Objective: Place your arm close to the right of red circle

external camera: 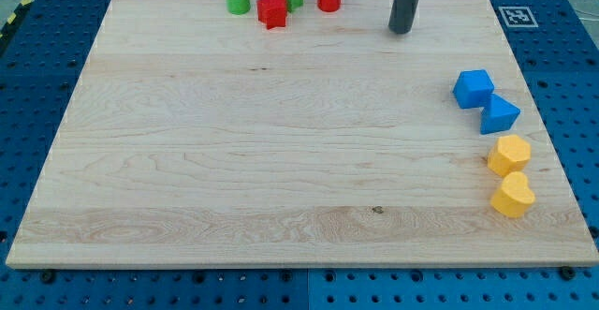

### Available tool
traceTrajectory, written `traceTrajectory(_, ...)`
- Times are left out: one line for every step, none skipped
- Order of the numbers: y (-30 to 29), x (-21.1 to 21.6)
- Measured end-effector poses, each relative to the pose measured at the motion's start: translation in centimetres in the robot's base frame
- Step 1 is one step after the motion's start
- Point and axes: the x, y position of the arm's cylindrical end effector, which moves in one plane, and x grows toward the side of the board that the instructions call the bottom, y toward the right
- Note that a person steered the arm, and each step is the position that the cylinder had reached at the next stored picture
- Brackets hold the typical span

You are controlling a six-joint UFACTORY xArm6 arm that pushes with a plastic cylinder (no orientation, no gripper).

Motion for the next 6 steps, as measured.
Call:
traceTrajectory(-0.4,-6.1)
traceTrajectory(-1.3,-6.9)
traceTrajectory(-4.4,-6.9)
traceTrajectory(-6.0,-6.7)
traceTrajectory(-7.7,-6.6)
traceTrajectory(-9.9,-6.7)
